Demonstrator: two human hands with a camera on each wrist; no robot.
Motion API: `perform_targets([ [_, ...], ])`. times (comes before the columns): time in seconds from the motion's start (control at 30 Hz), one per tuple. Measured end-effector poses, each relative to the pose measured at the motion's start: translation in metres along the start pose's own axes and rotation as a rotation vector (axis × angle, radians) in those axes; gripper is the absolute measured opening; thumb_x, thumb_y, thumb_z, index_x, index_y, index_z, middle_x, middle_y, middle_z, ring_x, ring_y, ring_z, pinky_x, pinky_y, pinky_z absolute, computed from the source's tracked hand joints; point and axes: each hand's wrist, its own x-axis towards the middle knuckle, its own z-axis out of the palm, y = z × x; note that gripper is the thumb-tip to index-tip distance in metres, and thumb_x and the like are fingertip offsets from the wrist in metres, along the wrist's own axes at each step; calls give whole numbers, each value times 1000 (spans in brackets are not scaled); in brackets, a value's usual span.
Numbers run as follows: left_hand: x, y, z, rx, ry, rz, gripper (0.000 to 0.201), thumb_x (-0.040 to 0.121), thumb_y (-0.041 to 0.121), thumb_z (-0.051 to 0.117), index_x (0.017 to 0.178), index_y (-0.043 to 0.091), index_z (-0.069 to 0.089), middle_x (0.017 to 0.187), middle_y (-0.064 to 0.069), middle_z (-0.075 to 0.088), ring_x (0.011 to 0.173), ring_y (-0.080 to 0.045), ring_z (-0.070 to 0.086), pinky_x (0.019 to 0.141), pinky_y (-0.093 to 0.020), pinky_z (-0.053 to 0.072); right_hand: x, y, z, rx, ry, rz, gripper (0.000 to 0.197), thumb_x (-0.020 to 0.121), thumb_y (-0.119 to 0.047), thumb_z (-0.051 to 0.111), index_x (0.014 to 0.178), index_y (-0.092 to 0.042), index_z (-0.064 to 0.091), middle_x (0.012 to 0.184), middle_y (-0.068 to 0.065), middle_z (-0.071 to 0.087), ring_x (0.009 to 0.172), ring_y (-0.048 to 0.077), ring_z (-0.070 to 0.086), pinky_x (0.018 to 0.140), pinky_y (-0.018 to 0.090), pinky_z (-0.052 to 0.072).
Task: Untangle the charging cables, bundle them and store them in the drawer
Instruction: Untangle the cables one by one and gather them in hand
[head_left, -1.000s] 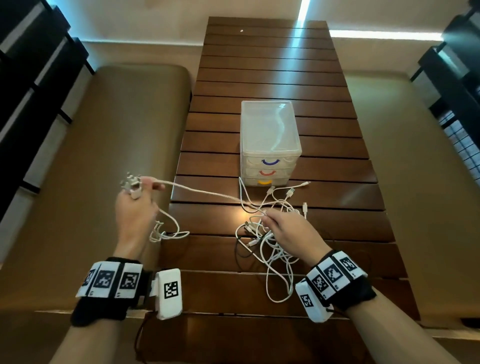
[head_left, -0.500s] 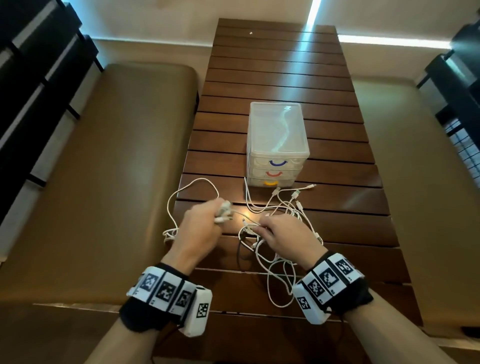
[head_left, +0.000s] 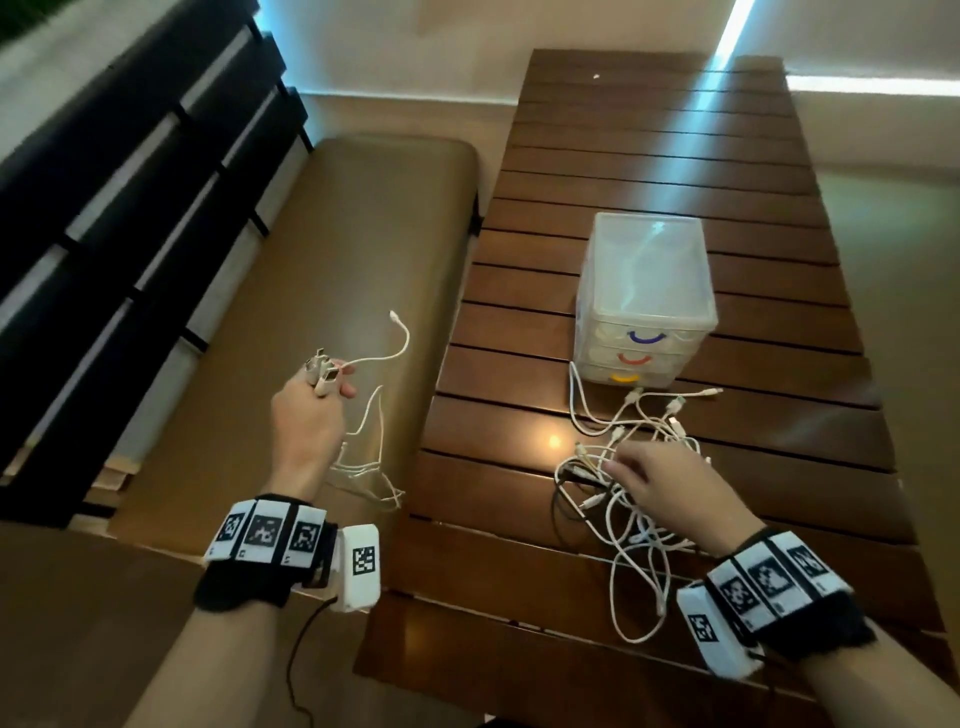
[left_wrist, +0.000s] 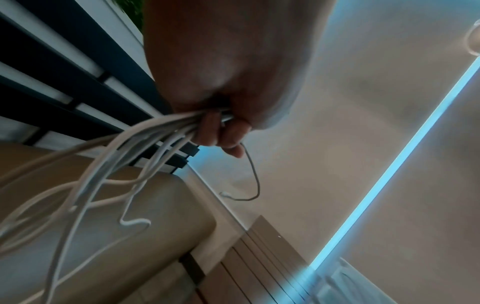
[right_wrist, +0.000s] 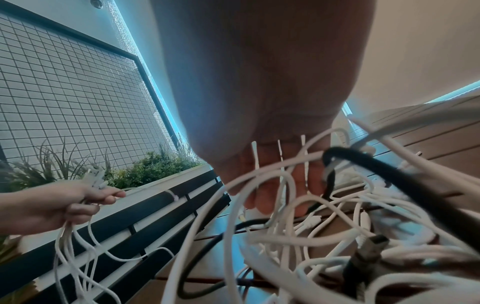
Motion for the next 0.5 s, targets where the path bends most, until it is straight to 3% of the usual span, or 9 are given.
perform_targets([
  [0.13,17,-24,-11,49,-17,-81,28,102,12,46,90,19,70,84,2,69,50,-16,51,44,-24,41,4,-10,-3,-40,-19,-3,21,99,-35,54,85,-21,62,78,-4,65,74,13,57,63,29,37],
  [0.23,22,-38,-5,32,-124,-156,25,103,14,45,109,24,67,93,4,74,50,-15,57,49,-25,45,6,-18,-2,-54,-31,-14,20,99,-36,54,88,-22,64,79,-6,64,76,12,58,66,29,40],
  [0.33,17,-49,5,20,-188,-254,24,105,25,45,120,29,63,76,-7,73,56,-16,63,51,-28,45,5,-23,0,-60,-41,-16,17,98,-34,56,91,-21,65,78,-8,59,79,14,59,67,28,39],
  [0.4,11,-52,13,-3,-181,-250,24,106,27,44,122,28,62,73,-9,72,50,-10,64,46,-24,46,3,-25,1,-76,-50,0,17,98,-35,56,93,-21,65,81,-6,61,85,16,61,70,30,43],
  [0.5,-1,-43,26,-90,-228,-186,24,107,31,43,115,25,65,84,-3,74,46,-9,60,43,-18,43,2,-26,8,-75,-14,20,16,96,-35,59,99,-20,65,92,-1,66,92,18,62,76,31,46],
])
